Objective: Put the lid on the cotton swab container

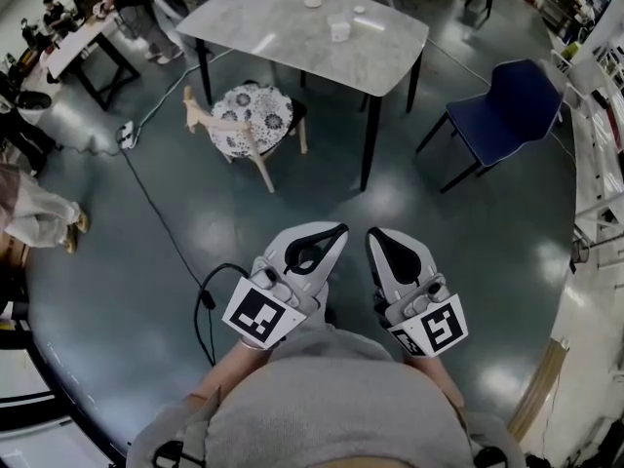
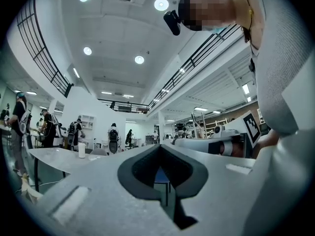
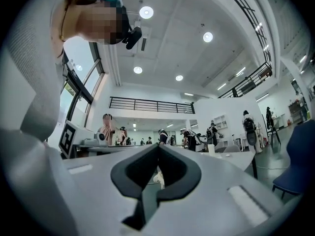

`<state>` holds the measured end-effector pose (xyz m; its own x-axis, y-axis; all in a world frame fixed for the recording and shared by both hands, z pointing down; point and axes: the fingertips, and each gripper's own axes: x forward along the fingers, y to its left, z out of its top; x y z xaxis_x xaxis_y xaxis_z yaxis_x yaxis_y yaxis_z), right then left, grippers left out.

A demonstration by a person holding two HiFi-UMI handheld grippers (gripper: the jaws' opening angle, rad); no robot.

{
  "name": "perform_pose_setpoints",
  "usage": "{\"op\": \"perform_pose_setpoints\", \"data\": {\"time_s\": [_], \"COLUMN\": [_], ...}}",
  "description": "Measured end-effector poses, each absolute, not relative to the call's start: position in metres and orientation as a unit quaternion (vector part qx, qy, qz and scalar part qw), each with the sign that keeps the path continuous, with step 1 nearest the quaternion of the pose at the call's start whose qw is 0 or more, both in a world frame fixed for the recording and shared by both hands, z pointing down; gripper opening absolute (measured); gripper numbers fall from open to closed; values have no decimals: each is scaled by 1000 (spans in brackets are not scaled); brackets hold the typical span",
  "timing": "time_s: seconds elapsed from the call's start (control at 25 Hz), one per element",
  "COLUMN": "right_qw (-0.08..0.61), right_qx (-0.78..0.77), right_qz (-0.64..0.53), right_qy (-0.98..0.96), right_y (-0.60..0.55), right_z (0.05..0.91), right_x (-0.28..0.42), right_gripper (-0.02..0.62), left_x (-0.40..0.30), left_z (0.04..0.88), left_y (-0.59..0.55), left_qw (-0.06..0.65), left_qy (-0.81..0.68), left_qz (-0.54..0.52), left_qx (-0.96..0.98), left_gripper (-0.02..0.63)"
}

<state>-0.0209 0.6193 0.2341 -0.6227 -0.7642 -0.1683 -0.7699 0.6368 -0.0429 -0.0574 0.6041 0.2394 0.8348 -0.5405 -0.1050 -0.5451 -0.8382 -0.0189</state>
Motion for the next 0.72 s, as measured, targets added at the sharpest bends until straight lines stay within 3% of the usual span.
{"op": "perform_pose_setpoints", "data": {"time_s": [0.72], "right_qw": [86], "right_qx": [-455], "right_qz": [25], "right_qy": [886], "right_y": [471], "right_z": [237], "right_x": [-13], "right_gripper": [0], "left_x": [-55], "left_z": [239], "left_y": [453], "left_qw": [35], "left_qy": [276], "left_qz": [61], "left_qx": [-959], "left_gripper": [0]}}
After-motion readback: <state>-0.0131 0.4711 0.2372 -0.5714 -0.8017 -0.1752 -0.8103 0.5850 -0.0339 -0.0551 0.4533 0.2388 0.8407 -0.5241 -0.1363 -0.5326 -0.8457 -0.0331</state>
